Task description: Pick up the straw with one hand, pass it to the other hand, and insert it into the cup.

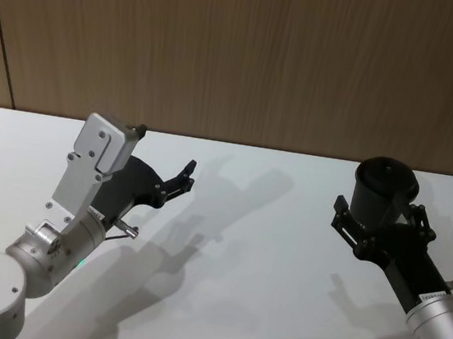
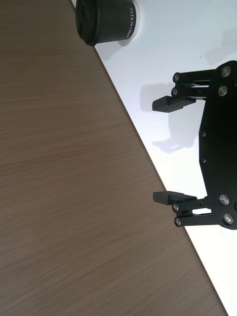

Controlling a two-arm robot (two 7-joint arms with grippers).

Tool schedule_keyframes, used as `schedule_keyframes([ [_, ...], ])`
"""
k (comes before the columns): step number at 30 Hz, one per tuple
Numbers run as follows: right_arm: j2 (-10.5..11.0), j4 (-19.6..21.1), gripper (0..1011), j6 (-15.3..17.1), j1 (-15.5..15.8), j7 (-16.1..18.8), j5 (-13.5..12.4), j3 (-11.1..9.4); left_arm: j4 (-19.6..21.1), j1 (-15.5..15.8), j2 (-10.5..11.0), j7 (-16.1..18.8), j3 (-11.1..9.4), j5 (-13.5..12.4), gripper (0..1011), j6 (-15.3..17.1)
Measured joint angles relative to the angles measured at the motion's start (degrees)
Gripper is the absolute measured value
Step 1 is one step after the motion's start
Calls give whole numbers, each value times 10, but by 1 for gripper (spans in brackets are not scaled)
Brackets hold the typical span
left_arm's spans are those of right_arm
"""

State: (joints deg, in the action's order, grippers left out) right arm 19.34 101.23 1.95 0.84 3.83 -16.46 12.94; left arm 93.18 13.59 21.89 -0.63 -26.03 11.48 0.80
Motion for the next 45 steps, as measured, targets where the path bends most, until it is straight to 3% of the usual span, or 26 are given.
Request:
schedule_keyframes([
  [45, 0, 0, 1001, 0, 0, 0, 0, 0, 0, 0, 0, 0, 0, 0, 1000, 0],
])
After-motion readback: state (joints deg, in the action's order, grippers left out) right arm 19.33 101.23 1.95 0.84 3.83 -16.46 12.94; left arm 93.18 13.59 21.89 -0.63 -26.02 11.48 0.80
